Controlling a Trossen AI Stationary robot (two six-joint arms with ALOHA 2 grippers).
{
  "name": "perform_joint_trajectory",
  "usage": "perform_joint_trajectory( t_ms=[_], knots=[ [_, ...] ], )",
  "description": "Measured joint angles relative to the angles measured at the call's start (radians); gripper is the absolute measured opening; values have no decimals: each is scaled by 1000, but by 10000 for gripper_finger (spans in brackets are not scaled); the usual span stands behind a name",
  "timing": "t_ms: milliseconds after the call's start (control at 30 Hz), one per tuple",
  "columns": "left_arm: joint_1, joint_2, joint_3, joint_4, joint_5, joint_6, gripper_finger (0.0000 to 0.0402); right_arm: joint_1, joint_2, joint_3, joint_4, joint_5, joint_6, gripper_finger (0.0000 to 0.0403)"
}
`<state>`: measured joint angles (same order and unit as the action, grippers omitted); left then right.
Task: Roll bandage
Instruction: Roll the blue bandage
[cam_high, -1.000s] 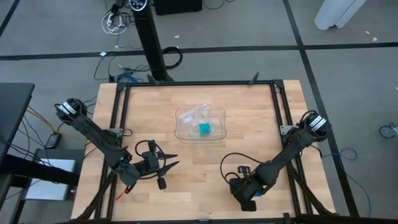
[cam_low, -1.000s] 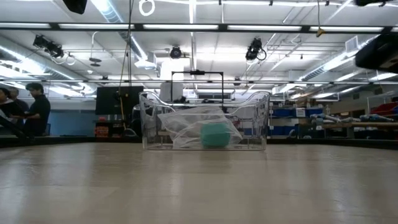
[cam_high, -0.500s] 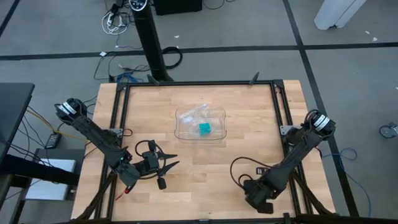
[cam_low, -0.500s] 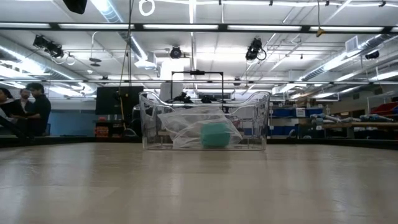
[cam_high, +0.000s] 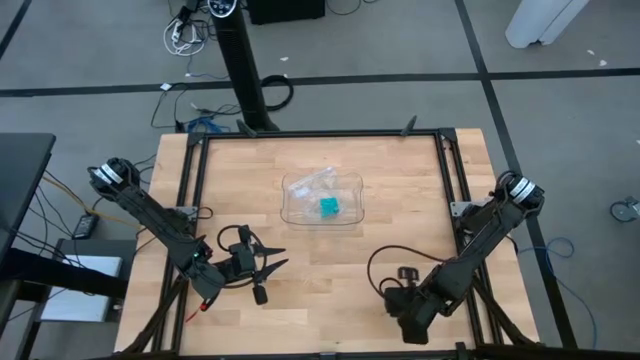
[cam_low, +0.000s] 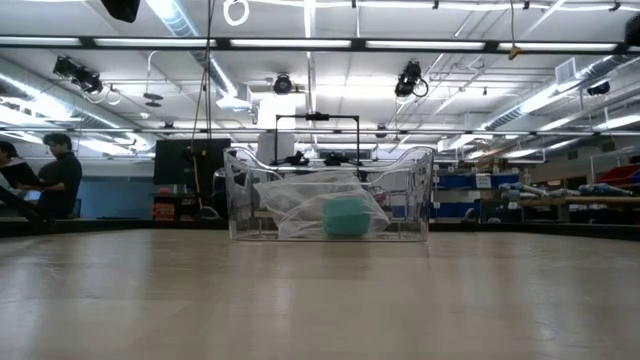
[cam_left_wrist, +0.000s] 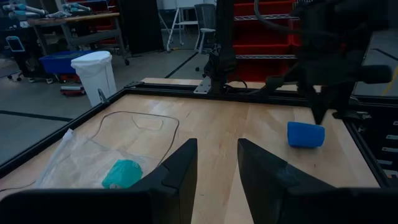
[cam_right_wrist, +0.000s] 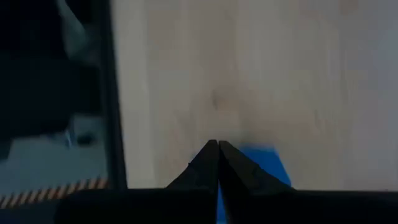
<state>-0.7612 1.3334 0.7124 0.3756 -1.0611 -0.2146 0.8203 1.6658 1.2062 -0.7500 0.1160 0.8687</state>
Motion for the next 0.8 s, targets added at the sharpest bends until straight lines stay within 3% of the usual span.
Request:
perform_joint_trajectory(
  t_ms=[133, 300, 800],
  knots=[
    [0, 0, 0, 0, 0, 0, 121, -12, 33, -15, 21, 11, -33, 16],
    [0, 0, 0, -1, 0, 0, 121, -13, 70, -15, -14, -48, -37, 14],
    [0, 0, 0, 0, 0, 0, 121, 28, 63, -13, -183, -148, 103, 5]
  ],
)
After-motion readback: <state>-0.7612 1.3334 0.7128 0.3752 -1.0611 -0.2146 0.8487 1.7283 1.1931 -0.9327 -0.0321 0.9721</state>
